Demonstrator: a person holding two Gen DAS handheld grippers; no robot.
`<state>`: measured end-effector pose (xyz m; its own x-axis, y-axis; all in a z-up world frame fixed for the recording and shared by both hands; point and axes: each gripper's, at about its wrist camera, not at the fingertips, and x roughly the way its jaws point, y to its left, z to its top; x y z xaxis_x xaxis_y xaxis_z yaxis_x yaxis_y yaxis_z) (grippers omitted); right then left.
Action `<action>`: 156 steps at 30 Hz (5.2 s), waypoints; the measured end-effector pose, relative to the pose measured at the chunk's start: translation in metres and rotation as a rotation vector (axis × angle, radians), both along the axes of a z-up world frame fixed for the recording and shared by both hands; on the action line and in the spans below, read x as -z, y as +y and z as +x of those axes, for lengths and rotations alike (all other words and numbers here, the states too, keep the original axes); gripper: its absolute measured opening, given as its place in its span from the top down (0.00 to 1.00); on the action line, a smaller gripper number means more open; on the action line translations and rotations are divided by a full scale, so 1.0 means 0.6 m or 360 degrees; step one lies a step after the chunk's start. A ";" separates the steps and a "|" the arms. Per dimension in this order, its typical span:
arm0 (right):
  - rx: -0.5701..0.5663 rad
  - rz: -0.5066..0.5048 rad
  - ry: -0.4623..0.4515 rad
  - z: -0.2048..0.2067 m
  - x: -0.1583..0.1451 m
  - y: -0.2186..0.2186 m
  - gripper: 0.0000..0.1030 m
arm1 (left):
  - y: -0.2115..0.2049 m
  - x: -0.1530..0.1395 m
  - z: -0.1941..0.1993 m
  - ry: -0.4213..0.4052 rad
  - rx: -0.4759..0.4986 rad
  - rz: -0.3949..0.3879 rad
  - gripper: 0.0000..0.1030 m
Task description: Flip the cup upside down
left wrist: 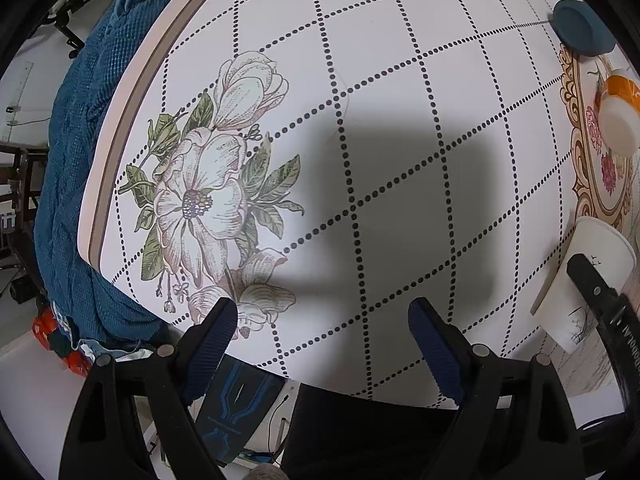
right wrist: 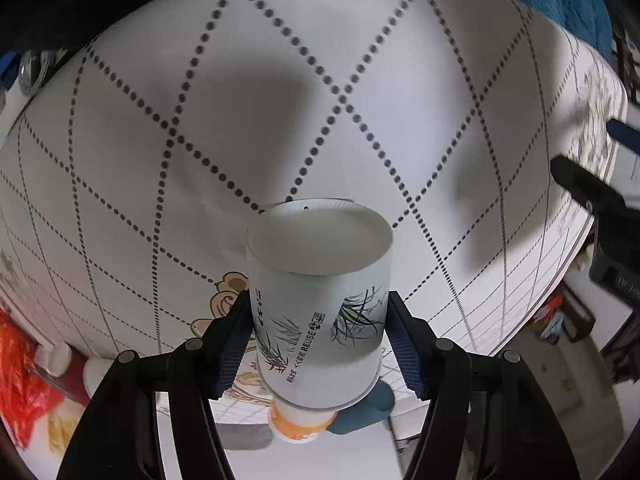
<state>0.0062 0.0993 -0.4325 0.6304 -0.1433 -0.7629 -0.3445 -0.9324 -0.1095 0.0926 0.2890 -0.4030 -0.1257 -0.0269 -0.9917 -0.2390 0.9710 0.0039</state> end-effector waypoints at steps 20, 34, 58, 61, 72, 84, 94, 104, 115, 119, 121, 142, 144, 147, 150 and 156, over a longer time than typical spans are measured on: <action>0.1650 0.0201 0.0021 0.204 -0.027 0.074 0.36 | -0.006 -0.034 0.060 -0.0046 0.0068 0.0021 0.15; 0.2968 0.0148 0.0096 0.350 -0.030 -0.053 0.36 | -0.046 -0.042 0.083 -0.0061 0.0157 0.0030 0.15; 0.3357 0.0359 0.0040 0.470 -0.045 -0.174 0.23 | -0.107 -0.048 0.063 -0.0064 0.0229 0.0035 0.15; 0.3360 0.0423 0.0024 0.475 -0.055 -0.171 0.39 | -0.117 -0.056 0.065 -0.0066 0.0250 0.0041 0.15; 0.3595 0.0805 0.0000 0.454 -0.133 -0.236 0.40 | -0.174 -0.060 0.072 -0.0074 0.0355 0.0065 0.15; 0.3882 0.1813 -0.0140 0.424 -0.260 -0.341 0.41 | -0.258 -0.069 0.090 -0.0067 0.0482 0.0106 0.15; 0.3651 0.2388 -0.0426 0.387 -0.235 -0.280 0.41 | -0.324 -0.079 0.108 -0.0079 0.0549 0.0132 0.15; 0.3742 0.2347 -0.0356 0.358 -0.214 -0.279 0.40 | -0.387 -0.103 0.101 -0.0158 0.0621 0.0138 0.15; 0.3893 0.2448 -0.0418 0.300 -0.270 -0.302 0.10 | -0.387 -0.168 0.077 -0.0320 0.0638 0.0139 0.15; 0.3967 0.2481 -0.0499 0.262 -0.302 -0.324 0.08 | -0.398 -0.215 0.067 -0.0421 0.0641 0.0114 0.03; 0.3990 0.2519 -0.0509 0.245 -0.317 -0.335 0.08 | -0.400 -0.233 0.065 -0.0458 0.0637 0.0083 0.03; 0.4531 0.1773 0.0067 0.418 -0.187 -0.360 0.29 | -0.407 -0.144 0.066 -0.0339 0.0636 0.0221 0.03; 0.4554 0.1646 0.0093 0.440 -0.163 -0.354 0.32 | -0.401 -0.130 0.072 -0.0310 0.0631 0.0223 0.03; 0.4544 0.1546 0.0091 0.463 -0.139 -0.344 0.39 | -0.392 -0.118 0.083 -0.0284 0.0620 0.0212 0.03; 0.4464 0.1613 0.0060 0.467 -0.148 -0.333 0.39 | -0.383 -0.114 0.094 -0.0273 0.0614 0.0192 0.03; 0.4191 0.2134 -0.0185 0.439 -0.209 -0.319 0.39 | -0.370 -0.105 0.114 -0.0248 0.0597 0.0160 0.03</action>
<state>0.2695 -0.0918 -0.3068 0.2355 0.0259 -0.9715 0.1674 0.9836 0.0668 0.1609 0.0669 -0.3399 0.0437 0.0900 -0.9950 0.1261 0.9875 0.0949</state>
